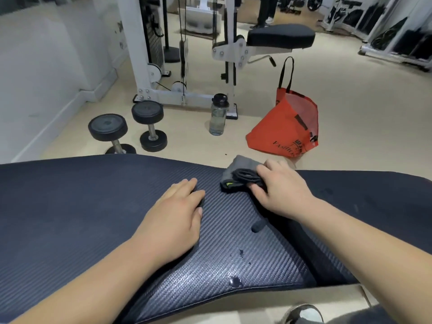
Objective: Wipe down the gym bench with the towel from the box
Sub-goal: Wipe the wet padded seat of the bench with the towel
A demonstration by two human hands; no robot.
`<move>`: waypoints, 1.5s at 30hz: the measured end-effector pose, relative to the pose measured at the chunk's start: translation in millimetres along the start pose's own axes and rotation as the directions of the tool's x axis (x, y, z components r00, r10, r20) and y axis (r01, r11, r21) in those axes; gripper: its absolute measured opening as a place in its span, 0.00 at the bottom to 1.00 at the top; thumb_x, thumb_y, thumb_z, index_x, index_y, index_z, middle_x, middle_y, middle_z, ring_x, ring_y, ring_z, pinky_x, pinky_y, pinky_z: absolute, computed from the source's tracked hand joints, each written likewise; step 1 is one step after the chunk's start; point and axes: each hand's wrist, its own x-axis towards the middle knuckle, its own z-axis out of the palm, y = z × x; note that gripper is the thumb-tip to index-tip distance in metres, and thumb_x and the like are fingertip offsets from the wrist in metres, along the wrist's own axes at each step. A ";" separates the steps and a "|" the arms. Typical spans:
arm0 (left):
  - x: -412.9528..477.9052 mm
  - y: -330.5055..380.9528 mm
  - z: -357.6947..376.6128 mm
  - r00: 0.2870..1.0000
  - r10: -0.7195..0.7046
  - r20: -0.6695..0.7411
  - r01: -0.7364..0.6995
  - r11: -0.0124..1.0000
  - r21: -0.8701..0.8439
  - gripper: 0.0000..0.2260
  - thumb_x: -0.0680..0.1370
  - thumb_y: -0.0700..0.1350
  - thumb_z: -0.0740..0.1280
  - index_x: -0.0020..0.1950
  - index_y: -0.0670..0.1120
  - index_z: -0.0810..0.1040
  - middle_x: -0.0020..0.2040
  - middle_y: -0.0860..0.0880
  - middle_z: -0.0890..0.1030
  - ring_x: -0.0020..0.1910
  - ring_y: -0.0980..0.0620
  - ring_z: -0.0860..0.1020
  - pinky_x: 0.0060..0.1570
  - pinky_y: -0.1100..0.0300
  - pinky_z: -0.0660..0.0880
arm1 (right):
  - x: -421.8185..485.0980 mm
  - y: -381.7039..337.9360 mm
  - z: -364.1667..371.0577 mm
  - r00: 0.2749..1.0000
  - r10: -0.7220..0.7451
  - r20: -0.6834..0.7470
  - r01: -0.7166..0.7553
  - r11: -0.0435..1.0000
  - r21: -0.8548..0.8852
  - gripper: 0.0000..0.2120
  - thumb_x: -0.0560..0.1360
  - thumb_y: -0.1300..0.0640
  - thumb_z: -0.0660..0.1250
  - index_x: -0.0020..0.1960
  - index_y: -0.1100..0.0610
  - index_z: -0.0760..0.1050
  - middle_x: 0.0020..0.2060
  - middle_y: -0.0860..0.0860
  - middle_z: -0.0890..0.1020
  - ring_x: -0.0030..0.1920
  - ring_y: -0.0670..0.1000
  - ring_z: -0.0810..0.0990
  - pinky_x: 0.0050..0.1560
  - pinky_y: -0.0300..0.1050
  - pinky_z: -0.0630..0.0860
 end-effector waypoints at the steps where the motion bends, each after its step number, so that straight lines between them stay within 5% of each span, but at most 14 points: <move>1: -1.7 5.1 2.1 1.000 0.016 0.010 -0.016 1.000 -0.004 0.18 0.84 0.48 0.58 0.74 0.49 0.71 0.80 0.49 0.63 0.80 0.49 0.59 0.77 0.60 0.50 | -4.9 0.7 1.0 0.999 0.037 0.000 -0.037 0.999 0.001 0.17 0.79 0.41 0.62 0.56 0.54 0.73 0.52 0.54 0.75 0.57 0.59 0.74 0.53 0.55 0.76; 5: -13.7 21.4 4.4 0.996 0.087 0.036 -0.087 0.996 -0.002 0.18 0.82 0.48 0.62 0.73 0.50 0.73 0.78 0.49 0.68 0.76 0.49 0.65 0.75 0.57 0.61 | -48.8 -18.4 -1.2 0.995 -0.103 -0.008 0.104 0.994 0.029 0.15 0.78 0.42 0.63 0.54 0.54 0.73 0.52 0.54 0.74 0.55 0.58 0.74 0.44 0.52 0.74; 9: -27.6 29.9 -0.9 0.985 0.173 -0.002 -0.172 0.984 0.051 0.14 0.79 0.49 0.62 0.63 0.51 0.77 0.64 0.54 0.77 0.63 0.50 0.73 0.59 0.53 0.77 | -93.6 -25.2 -10.4 0.950 -0.310 0.044 0.309 0.951 0.018 0.15 0.76 0.39 0.61 0.51 0.50 0.72 0.49 0.50 0.74 0.50 0.55 0.74 0.39 0.48 0.70; 15: -66.0 32.9 -2.5 0.974 0.218 0.068 -0.227 0.960 0.164 0.08 0.77 0.56 0.60 0.49 0.55 0.76 0.44 0.58 0.74 0.45 0.53 0.72 0.48 0.55 0.74 | -90.4 -6.5 -19.6 0.986 0.122 0.118 -0.129 0.990 0.054 0.15 0.80 0.41 0.61 0.58 0.51 0.71 0.55 0.53 0.73 0.61 0.57 0.71 0.54 0.55 0.77; 19: -91.5 23.9 -7.2 0.981 0.177 0.084 -0.189 0.966 0.176 0.07 0.74 0.57 0.62 0.45 0.56 0.74 0.40 0.58 0.74 0.41 0.55 0.72 0.44 0.59 0.71 | -112.9 -51.7 -12.6 0.997 -0.079 0.020 0.078 0.997 0.015 0.14 0.80 0.42 0.60 0.58 0.51 0.71 0.56 0.52 0.74 0.60 0.57 0.72 0.48 0.52 0.75; 23: -112.4 20.2 -2.6 0.980 0.181 0.079 -0.194 0.959 0.205 0.06 0.72 0.54 0.62 0.45 0.55 0.74 0.39 0.57 0.73 0.40 0.53 0.71 0.41 0.59 0.70 | -140.7 -73.8 -6.3 0.925 -0.378 -0.031 0.379 0.925 0.010 0.15 0.77 0.39 0.59 0.51 0.50 0.71 0.48 0.49 0.75 0.52 0.56 0.75 0.39 0.47 0.66; 27: -119.2 20.8 1.5 0.979 0.195 0.067 -0.205 0.957 0.208 0.05 0.70 0.52 0.61 0.44 0.55 0.73 0.40 0.57 0.72 0.39 0.54 0.69 0.40 0.59 0.66 | -126.7 -52.3 -10.0 0.997 -0.071 0.012 0.070 0.992 0.107 0.14 0.79 0.39 0.59 0.55 0.49 0.71 0.48 0.48 0.73 0.56 0.55 0.74 0.42 0.49 0.69; 29: -118.5 19.1 2.0 0.983 0.172 0.059 -0.181 0.963 0.201 0.04 0.70 0.50 0.61 0.43 0.55 0.73 0.40 0.57 0.73 0.40 0.54 0.69 0.40 0.60 0.64 | -131.3 -53.3 -7.0 0.998 -0.057 -0.032 0.057 0.998 0.012 0.14 0.79 0.40 0.58 0.54 0.50 0.71 0.48 0.50 0.75 0.54 0.57 0.76 0.41 0.50 0.71; 33: -112.8 15.2 -0.2 0.989 0.143 0.035 -0.147 0.971 0.188 0.02 0.69 0.49 0.61 0.41 0.55 0.71 0.39 0.57 0.73 0.40 0.53 0.69 0.39 0.60 0.62 | -173.0 -90.1 4.9 0.931 -0.346 -0.118 0.342 0.938 -0.055 0.13 0.70 0.40 0.60 0.46 0.49 0.68 0.39 0.50 0.78 0.40 0.58 0.80 0.31 0.51 0.76; 38: -107.0 16.6 3.2 0.992 0.123 0.024 -0.125 0.976 0.179 0.07 0.70 0.47 0.59 0.45 0.55 0.72 0.42 0.57 0.75 0.43 0.53 0.72 0.40 0.60 0.66 | -188.8 -84.5 20.3 0.817 -0.576 -0.002 0.567 0.805 -0.172 0.09 0.68 0.48 0.64 0.45 0.50 0.70 0.39 0.48 0.77 0.39 0.55 0.79 0.27 0.49 0.72; 41: -105.1 19.0 6.0 0.991 0.130 0.026 -0.133 0.978 0.159 0.07 0.70 0.46 0.59 0.47 0.55 0.72 0.43 0.57 0.75 0.45 0.53 0.72 0.40 0.59 0.67 | -183.9 -68.1 13.2 0.887 -0.458 -0.057 0.440 0.877 -0.193 0.13 0.67 0.47 0.69 0.46 0.51 0.70 0.40 0.50 0.76 0.40 0.57 0.78 0.30 0.51 0.73; 45: -102.4 21.7 5.5 0.993 0.116 0.012 -0.117 0.983 0.143 0.08 0.71 0.46 0.59 0.47 0.55 0.73 0.45 0.56 0.76 0.46 0.52 0.73 0.43 0.55 0.75 | -163.0 -63.1 -8.0 0.995 0.015 -0.103 -0.008 0.997 0.071 0.11 0.75 0.44 0.64 0.48 0.51 0.67 0.46 0.49 0.76 0.50 0.56 0.77 0.37 0.50 0.71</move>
